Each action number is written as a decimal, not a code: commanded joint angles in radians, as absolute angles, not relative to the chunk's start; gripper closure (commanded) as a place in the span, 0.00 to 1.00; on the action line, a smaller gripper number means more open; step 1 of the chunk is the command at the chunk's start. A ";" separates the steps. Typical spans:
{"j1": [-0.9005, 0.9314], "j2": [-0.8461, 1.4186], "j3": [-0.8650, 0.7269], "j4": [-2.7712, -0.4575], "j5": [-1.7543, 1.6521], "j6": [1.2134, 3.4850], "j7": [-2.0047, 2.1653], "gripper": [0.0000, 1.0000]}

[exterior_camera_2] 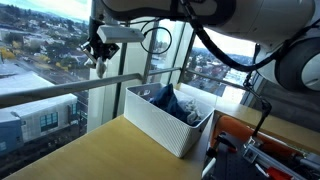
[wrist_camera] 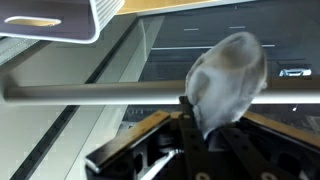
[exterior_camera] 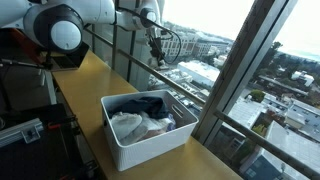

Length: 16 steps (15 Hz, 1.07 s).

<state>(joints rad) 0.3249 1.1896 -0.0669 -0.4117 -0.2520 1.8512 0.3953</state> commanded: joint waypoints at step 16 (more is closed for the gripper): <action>0.091 1.061 -0.109 -0.458 -0.205 1.555 0.259 0.98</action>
<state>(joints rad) 0.1197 1.0723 -0.1114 -0.4391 -0.2415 1.5667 0.3202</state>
